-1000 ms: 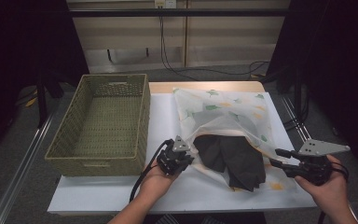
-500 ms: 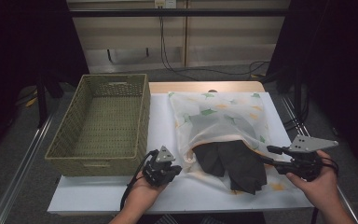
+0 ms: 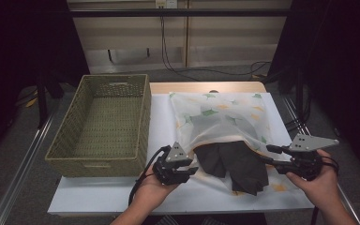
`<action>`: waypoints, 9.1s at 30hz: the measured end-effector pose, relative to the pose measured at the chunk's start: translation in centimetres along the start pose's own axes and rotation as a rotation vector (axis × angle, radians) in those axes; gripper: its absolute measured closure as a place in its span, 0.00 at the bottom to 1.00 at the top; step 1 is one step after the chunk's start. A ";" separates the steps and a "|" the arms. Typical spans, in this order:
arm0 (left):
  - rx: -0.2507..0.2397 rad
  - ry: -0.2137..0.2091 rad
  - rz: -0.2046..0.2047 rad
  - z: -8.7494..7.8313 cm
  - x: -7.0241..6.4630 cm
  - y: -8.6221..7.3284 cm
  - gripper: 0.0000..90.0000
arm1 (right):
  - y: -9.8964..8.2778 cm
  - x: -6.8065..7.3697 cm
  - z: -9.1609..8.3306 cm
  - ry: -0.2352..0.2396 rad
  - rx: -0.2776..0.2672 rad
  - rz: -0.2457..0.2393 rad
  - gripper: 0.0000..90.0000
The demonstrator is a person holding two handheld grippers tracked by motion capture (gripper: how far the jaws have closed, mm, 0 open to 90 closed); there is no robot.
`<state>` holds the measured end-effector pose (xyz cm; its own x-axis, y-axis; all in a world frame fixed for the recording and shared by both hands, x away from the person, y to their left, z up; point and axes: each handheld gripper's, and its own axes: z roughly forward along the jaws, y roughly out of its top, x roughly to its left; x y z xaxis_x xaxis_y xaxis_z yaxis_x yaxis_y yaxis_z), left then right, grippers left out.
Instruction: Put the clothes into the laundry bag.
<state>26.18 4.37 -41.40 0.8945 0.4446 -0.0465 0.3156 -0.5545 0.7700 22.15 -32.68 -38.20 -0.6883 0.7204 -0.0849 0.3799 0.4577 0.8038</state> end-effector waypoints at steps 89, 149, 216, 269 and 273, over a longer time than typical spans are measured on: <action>0.040 -0.009 0.019 -2.9 0.3 -4.4 0.68 | 2.3 1.9 5.8 0.053 0.086 -0.102 0.59; 0.058 -0.046 -0.115 9.5 -2.4 3.4 0.24 | 3.6 2.4 3.3 0.110 0.006 -0.127 0.99; -0.088 -0.179 0.133 4.8 -6.9 3.1 0.37 | 3.4 2.8 3.0 0.147 -0.008 -0.123 0.99; -0.052 0.111 0.153 8.3 -4.7 3.6 0.93 | 3.0 2.6 2.7 0.174 -0.019 -0.101 0.99; -0.078 0.138 0.128 7.9 -4.0 3.7 0.93 | 2.9 2.5 2.7 0.180 -0.026 -0.101 0.99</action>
<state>26.30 -4.99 -43.39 0.8724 0.4688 0.1382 0.1718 -0.5588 0.8113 23.24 -28.12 -37.64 -0.8223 0.5658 -0.0606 0.2893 0.5073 0.8118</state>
